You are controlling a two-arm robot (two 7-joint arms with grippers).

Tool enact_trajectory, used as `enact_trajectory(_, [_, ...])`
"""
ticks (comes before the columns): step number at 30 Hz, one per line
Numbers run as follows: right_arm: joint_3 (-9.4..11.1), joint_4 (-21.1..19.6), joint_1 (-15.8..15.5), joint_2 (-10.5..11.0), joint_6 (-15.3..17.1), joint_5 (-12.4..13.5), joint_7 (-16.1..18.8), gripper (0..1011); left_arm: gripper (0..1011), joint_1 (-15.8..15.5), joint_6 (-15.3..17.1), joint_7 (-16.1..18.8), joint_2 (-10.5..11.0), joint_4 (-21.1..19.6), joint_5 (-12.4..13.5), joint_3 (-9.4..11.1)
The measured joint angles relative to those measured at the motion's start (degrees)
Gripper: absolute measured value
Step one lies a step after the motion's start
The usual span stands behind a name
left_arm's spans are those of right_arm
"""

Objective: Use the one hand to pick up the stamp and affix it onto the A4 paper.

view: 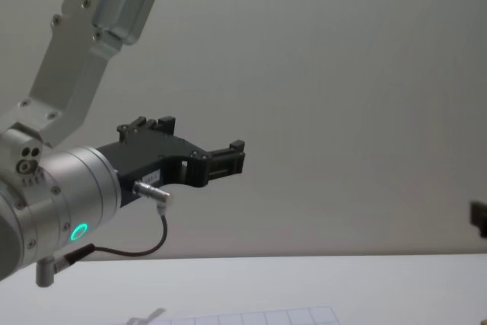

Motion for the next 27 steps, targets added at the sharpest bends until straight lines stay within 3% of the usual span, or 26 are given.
enact_trajectory(11, [1.64,-1.62,-5.40,2.79,2.31,1.50,-4.05,1001,1001,0.00,0.00,0.00,0.00,0.00,0.00,0.00])
enact_trajectory(19, [1.87,-0.45,-5.65,3.07,4.14,1.03,-3.54,1001,1001,0.00,0.00,0.00,0.00,0.00,0.00,0.00])
enact_trajectory(27, [0.99,2.54,-3.50,1.95,6.77,-1.38,0.19,1001,1001,0.00,0.00,0.00,0.00,0.00,0.00,0.00])
